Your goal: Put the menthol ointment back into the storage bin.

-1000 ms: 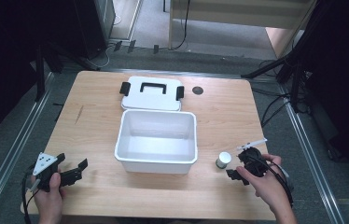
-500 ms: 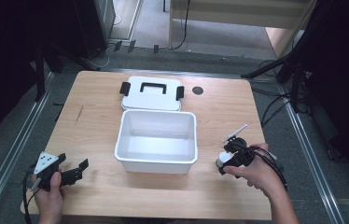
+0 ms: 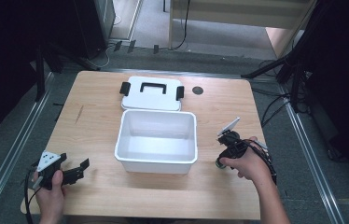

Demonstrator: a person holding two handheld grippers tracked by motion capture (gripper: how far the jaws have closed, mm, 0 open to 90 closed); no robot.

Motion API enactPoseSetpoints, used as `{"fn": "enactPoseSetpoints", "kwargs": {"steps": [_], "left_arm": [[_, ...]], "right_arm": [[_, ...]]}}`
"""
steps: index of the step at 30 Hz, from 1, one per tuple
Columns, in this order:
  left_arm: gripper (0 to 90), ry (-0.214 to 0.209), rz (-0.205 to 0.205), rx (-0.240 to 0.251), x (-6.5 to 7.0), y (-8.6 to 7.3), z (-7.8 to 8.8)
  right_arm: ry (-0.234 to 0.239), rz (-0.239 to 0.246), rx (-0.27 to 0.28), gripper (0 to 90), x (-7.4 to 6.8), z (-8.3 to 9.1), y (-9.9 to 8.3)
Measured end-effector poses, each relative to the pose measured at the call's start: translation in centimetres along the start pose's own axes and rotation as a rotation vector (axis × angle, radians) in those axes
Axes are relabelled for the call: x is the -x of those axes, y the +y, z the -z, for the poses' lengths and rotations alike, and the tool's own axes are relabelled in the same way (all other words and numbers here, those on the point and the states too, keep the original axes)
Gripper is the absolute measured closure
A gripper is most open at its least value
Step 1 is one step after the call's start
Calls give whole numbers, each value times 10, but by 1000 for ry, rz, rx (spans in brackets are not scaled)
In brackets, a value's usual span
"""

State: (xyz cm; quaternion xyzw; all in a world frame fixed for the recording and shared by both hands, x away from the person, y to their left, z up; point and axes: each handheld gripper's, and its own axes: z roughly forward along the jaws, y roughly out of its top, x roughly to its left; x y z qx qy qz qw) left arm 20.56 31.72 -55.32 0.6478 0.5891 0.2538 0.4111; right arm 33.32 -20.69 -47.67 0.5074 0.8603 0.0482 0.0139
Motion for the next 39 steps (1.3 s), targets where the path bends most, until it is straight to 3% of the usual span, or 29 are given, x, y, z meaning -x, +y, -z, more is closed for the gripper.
{"fn": "enactPoseSetpoints", "kwargs": {"steps": [3, 7, 15, 25, 39], "left_arm": [[73, -4, 2, 7, 0, 0, 0], [73, -3, -6, 11, 0, 0, 1], [73, -12, -4, 9, 1, -1, 1], [73, -16, 0, 21, 1, -1, 2], [73, -15, -2, 3, 1, -1, 1]], "right_arm": [[31, 31, 8, 513, -2, 6, 2], [38, 48, 16, 513, -8, 20, 6], [33, 107, 56, 513, -27, 72, 21], [35, 162, 73, 514, -51, 115, 43], [33, 233, 99, 513, -88, 143, 66]]}}
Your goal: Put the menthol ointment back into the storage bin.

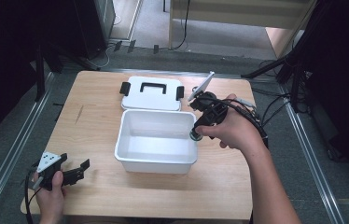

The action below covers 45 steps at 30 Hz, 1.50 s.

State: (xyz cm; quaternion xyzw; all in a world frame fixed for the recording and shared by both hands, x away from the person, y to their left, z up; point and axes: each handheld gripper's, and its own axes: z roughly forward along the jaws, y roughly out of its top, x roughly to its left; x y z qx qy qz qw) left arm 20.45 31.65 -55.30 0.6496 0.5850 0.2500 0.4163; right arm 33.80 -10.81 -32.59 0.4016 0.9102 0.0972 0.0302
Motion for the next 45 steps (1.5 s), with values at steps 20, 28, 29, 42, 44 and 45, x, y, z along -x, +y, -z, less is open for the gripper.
{"fn": "enactPoseSetpoints", "kwargs": {"steps": [20, 28, 29, 42, 44, 45], "left_arm": [[73, 1, 3, 3, 0, 0, 0], [73, 1, 3, 6, 0, 0, 0], [73, 0, 3, 6, 0, 0, 0], [73, -2, 2, 2, -1, 0, 0], [73, -2, 3, 2, -1, 0, 0], [73, -2, 3, 1, -1, 0, 0]], "right_arm": [[28, 98, -43, 513, -31, -54, 26], [48, 124, -63, 513, -38, -85, 30], [50, 122, -66, 513, -39, -89, 30], [24, 178, -149, 513, -47, -133, 31], [19, 179, -156, 513, -48, -135, 30], [16, 192, -161, 513, -47, -138, 30]]}}
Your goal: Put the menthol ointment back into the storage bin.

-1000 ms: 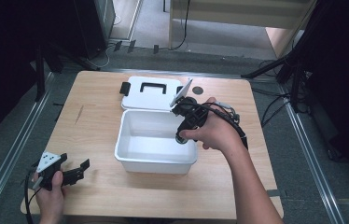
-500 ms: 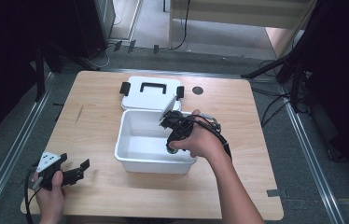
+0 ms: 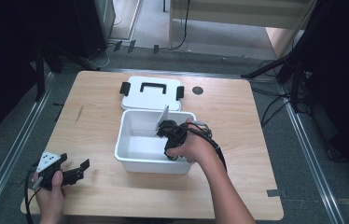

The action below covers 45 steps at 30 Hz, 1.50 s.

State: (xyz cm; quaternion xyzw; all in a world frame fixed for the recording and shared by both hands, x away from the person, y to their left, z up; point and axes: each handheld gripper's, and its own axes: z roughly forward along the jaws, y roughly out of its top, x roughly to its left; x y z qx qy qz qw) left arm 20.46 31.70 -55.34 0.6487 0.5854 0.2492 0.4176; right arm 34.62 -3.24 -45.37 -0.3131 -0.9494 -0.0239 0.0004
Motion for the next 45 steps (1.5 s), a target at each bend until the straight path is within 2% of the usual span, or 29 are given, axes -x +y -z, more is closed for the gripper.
{"fn": "enactPoseSetpoints", "kwargs": {"steps": [7, 20, 22, 26, 29, 30, 31, 32, 33, 34, 35, 36, 37, 38, 41, 43, 45], "left_arm": [[73, 0, 0, 0, 0, 0, 0], [73, 0, 0, -2, 0, 0, 0], [73, 1, 1, -2, 0, 0, 0], [73, 1, 0, -3, 0, 0, 0], [73, 2, -1, -1, 0, 0, 0], [73, 2, 1, 1, 0, 0, -1], [73, 2, 2, 1, 0, 0, -1], [73, 2, 3, 1, 1, 0, -1], [73, 2, 1, 1, 0, 0, -1], [73, 2, 1, 0, 0, 0, -1], [73, 2, 1, -1, 0, 0, -1], [73, 2, 1, -1, 0, 0, -1], [73, 2, 1, 0, 0, 0, -1], [73, 1, 2, -2, 0, 0, -1], [73, 2, 1, -3, 0, 0, -1], [73, 2, 1, -3, 0, 0, -1], [73, 3, 0, -3, 0, 0, -1]], "right_arm": [[-8, 11, -35, 508, 0, -10, -1], [-28, 39, -14, 464, -3, -7, -4], [-31, 33, 20, 433, -4, 2, -6], [-38, 37, 48, 410, -6, 13, -8], [-23, 27, 87, 395, -7, 31, -12], [-23, 27, 87, 395, -7, 31, -12], [-17, 24, 109, 389, -6, 42, -15], [-17, 24, 109, 389, -6, 42, -15], [-15, 20, 131, 385, -4, 53, -18], [-15, 20, 131, 385, -4, 53, -18], [-20, 7, 148, 380, -2, 64, -23], [-20, 7, 148, 380, -2, 64, -23], [-26, -2, 172, 379, 1, 76, -29], [-26, -2, 172, 379, 1, 76, -29], [-21, -27, 229, 378, 9, 97, -43], [-19, -33, 243, 378, 11, 100, -47], [-30, -55, 265, 371, 19, 107, -61]]}}
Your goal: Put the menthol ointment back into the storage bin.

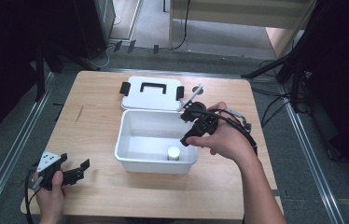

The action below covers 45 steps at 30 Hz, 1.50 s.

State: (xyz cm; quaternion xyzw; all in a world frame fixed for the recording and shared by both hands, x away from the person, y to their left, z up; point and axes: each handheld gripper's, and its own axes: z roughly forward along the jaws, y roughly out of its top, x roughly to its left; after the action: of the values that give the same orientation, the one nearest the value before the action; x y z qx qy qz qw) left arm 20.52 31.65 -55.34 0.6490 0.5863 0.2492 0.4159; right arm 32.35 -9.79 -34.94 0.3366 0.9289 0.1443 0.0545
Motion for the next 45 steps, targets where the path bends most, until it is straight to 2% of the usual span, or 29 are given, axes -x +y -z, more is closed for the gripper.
{"fn": "enactPoseSetpoints", "kwargs": {"steps": [1, 6, 9, 10, 13, 14, 15, 16, 17, 18, 21, 22, 23, 26, 30, 31, 33, 37, 38, 39, 45], "left_arm": [[73, 0, 0, 0, 0, 0, 0], [73, 1, -5, -2, 0, 0, 0], [73, 2, -8, -3, 1, 0, 0], [73, 2, -8, -3, 1, 0, 0], [73, 2, -10, -5, 1, 0, 0], [73, 1, -9, -7, 1, 0, 1], [73, 1, -10, -8, 1, 0, 1], [73, 3, -11, -5, 1, 0, 0], [73, 3, -11, -5, 1, 0, 0], [73, 3, -12, -6, 1, 0, 1], [73, 3, -11, -5, 1, 0, 0], [73, 3, -12, -6, 1, 0, 0], [73, 3, -12, -6, 1, 0, 0], [73, 3, -15, -7, 1, 0, 0], [73, 3, -15, -7, 1, 0, 0], [73, 3, -15, -7, 1, 0, 0], [73, 3, -15, -7, 1, 0, 0], [73, 4, -16, -8, 1, 0, 1], [73, 4, -16, -8, 1, 0, 1], [73, 4, -16, -8, 1, 0, 1], [73, 6, -17, -9, 1, 0, 0]], "right_arm": [[0, 0, 0, 371, 0, 0, 0], [-15, -44, 16, 368, 17, 6, -22], [-19, -87, 31, 367, 29, 6, -40], [-19, -87, 31, 367, 29, 6, -40], [-30, -120, 55, 356, 39, 1, -54], [-43, -147, 78, 340, 45, -5, -65], [-43, -147, 78, 340, 45, -5, -65], [-51, -173, 112, 321, 52, -11, -75], [-51, -173, 112, 321, 52, -11, -75], [-55, -186, 140, 312, 54, -14, -81], [-62, -206, 227, 274, 59, -24, -97], [-85, -227, 271, 252, 61, -31, -108], [-85, -227, 271, 252, 61, -31, -108], [-123, -263, 327, 225, 62, -42, -125], [-146, -315, 404, 164, 62, -62, -151], [-146, -315, 404, 164, 62, -62, -151], [-161, -332, 428, 138, 62, -70, -162], [-192, -367, 503, 125, 62, -84, -188], [-196, -394, 536, 103, 64, -91, -202], [-196, -394, 536, 103, 64, -91, -202], [-191, -458, 601, 84, 71, -104, -243]]}}
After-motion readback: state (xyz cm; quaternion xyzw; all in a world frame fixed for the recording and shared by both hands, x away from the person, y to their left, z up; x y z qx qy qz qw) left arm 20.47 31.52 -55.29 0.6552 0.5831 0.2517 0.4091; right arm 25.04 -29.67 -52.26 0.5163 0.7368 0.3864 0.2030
